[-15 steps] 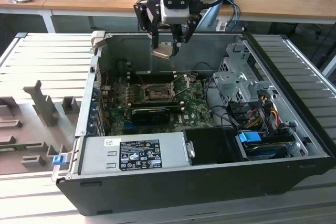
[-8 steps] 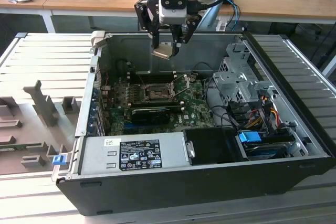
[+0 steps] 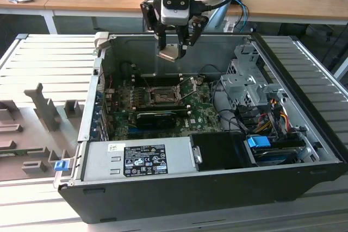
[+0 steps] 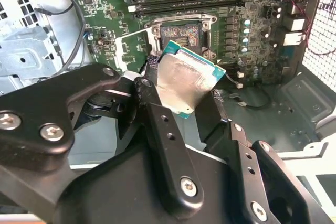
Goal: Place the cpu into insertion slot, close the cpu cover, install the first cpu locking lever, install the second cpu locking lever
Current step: 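Place the cpu into insertion slot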
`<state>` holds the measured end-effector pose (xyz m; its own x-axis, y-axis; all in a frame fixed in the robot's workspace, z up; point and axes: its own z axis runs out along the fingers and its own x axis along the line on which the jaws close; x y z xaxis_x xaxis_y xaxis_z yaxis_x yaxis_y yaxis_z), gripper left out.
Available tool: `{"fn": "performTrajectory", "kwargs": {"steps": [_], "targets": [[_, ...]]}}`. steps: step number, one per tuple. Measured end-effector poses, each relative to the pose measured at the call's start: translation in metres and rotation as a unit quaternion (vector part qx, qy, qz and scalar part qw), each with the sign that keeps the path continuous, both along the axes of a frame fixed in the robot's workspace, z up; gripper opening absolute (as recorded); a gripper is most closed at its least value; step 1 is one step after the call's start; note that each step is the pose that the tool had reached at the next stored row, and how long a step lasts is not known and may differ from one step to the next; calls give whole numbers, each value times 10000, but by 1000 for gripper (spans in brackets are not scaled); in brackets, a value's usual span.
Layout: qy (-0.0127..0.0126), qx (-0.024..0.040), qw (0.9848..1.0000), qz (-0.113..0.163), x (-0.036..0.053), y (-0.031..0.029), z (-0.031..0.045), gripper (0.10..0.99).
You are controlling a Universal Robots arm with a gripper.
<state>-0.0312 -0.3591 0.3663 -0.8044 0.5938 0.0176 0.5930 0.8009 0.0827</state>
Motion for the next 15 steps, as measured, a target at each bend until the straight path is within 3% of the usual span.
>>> {"fn": "performTrajectory", "kwargs": {"steps": [15], "targets": [[0,0,9990,-443,0,0,-3,525]]}}
